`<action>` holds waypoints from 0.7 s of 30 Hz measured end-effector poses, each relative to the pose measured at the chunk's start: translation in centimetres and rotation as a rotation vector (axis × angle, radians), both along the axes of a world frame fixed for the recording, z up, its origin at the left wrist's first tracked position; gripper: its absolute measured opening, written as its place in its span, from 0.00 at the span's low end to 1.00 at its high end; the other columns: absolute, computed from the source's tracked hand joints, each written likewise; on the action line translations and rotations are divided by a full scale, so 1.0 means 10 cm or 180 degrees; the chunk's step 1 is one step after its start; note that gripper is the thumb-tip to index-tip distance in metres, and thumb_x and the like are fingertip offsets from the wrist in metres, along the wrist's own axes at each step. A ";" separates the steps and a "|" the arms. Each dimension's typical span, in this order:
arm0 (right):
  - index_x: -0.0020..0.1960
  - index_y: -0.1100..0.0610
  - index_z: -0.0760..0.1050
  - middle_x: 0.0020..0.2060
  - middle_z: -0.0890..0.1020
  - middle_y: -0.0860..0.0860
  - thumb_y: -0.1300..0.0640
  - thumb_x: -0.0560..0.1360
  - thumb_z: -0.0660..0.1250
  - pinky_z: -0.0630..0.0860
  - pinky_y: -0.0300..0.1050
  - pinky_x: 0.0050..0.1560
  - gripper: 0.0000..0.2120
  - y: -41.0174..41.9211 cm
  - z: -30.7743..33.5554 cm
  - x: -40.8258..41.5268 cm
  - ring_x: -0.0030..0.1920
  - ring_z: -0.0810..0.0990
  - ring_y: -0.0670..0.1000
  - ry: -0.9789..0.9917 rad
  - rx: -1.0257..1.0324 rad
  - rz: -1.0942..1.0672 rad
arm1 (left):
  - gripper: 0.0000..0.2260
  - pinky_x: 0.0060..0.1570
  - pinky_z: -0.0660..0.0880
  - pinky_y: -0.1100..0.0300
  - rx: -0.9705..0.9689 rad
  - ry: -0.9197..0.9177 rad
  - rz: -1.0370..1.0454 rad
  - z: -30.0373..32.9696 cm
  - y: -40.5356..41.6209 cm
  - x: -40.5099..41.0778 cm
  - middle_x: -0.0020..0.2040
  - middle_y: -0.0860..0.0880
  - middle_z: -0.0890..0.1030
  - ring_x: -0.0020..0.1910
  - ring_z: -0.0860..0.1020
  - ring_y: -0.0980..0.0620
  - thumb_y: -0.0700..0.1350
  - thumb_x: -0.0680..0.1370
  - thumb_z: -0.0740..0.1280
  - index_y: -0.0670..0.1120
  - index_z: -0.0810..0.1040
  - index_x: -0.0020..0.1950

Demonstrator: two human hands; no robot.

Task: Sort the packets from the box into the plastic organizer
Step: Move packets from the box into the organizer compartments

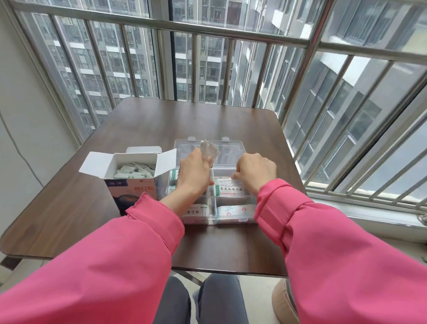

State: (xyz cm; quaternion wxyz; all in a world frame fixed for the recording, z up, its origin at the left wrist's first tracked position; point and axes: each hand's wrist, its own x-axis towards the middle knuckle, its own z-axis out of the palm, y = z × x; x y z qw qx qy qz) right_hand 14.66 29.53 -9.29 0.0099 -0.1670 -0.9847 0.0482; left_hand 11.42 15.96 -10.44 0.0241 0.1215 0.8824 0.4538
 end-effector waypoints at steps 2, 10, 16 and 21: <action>0.54 0.57 0.78 0.53 0.81 0.57 0.49 0.76 0.66 0.69 0.45 0.47 0.13 0.00 0.00 0.00 0.55 0.79 0.59 -0.0009 0.0103 0.0095 | 0.11 0.22 0.68 0.70 -0.0023 0.0020 -0.0007 0.00 0.00 0.00 0.53 0.43 0.79 0.25 0.76 0.56 0.45 0.82 0.55 0.39 0.71 0.55; 0.53 0.59 0.76 0.54 0.80 0.58 0.48 0.79 0.61 0.66 0.45 0.45 0.15 0.00 0.05 0.00 0.55 0.78 0.59 -0.0246 0.0222 0.0405 | 0.10 0.24 0.69 0.67 -0.0053 -0.0001 -0.0041 0.02 0.02 0.01 0.52 0.43 0.80 0.29 0.79 0.55 0.45 0.82 0.56 0.40 0.71 0.55; 0.52 0.60 0.77 0.53 0.81 0.57 0.50 0.80 0.57 0.66 0.45 0.45 0.15 -0.06 0.07 0.00 0.54 0.78 0.59 -0.0279 0.0423 0.0677 | 0.10 0.26 0.68 0.71 0.0003 0.0045 -0.0018 0.01 0.00 -0.01 0.52 0.43 0.80 0.26 0.77 0.56 0.45 0.82 0.56 0.40 0.71 0.55; 0.58 0.52 0.77 0.55 0.80 0.55 0.57 0.79 0.55 0.70 0.46 0.48 0.13 -0.09 0.04 -0.08 0.56 0.77 0.58 -0.0483 0.0238 0.1039 | 0.11 0.27 0.69 0.71 0.0027 0.0050 -0.0009 0.01 0.00 -0.02 0.52 0.42 0.80 0.25 0.77 0.55 0.45 0.82 0.56 0.39 0.71 0.55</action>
